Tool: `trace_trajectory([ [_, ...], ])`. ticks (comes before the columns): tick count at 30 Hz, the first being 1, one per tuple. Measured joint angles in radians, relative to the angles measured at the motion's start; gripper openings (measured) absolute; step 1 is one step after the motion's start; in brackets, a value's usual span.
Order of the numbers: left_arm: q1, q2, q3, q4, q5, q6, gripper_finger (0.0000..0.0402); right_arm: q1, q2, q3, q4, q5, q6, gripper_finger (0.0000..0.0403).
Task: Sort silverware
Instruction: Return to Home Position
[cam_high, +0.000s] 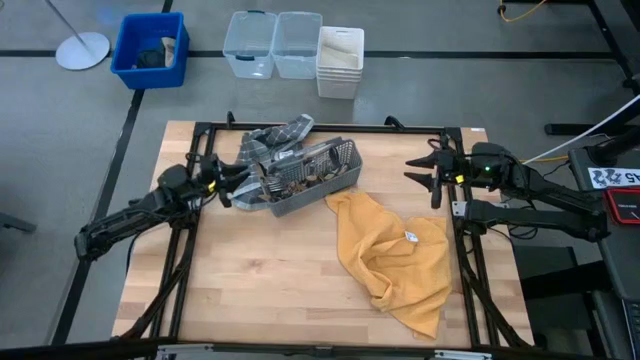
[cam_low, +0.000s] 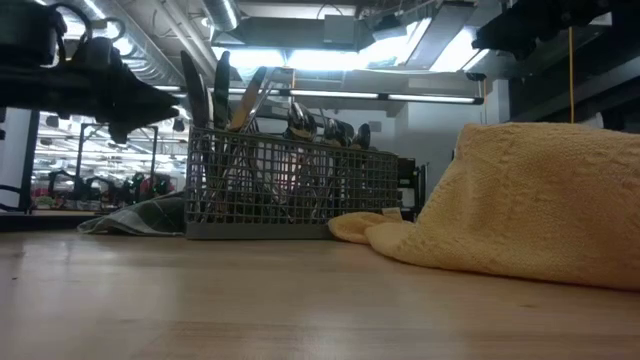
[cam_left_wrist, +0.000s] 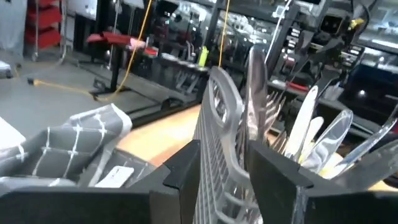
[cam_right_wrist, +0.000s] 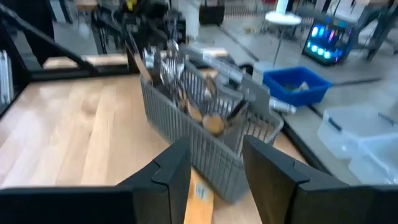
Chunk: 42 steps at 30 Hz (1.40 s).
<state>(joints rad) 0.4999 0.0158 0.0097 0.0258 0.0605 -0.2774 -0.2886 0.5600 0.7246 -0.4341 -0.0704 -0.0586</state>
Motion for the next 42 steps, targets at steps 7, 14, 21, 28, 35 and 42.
trace_trajectory([
  [7, 0.0, 0.006, 0.0, 0.019, -0.018, 0.087, 0.0122, 0.0, -0.063, 0.0, 0.086, 0.0, -0.003, 0.0147],
  [14, 0.0, 0.007, 0.0, -0.009, -0.032, 0.122, 0.0122, 0.0, -0.11, 0.0, 0.089, 0.0, 0.035, 0.0147],
  [21, 0.0, 0.007, 0.0, -0.013, -0.048, 0.215, 0.0122, 0.0, -0.095, 0.0, 0.113, 0.052, 0.13, 0.0147],
  [28, 0.0, 0.007, 0.0, -0.015, -0.05, 0.274, 0.0122, 0.0, -0.102, -0.127, 0.39, 0.052, 0.168, 0.0147],
  [35, 0.0, 0.014, 0.0, -0.016, -0.05, 0.321, 0.0122, 0.0, -0.107, -0.309, 0.67, 0.056, 0.238, 0.0147],
  [42, 0.0, 0.073, 0.0, -0.016, -0.05, 0.313, 0.0122, 0.0, -0.107, -0.44, 0.829, 0.056, 0.375, 0.0147],
])
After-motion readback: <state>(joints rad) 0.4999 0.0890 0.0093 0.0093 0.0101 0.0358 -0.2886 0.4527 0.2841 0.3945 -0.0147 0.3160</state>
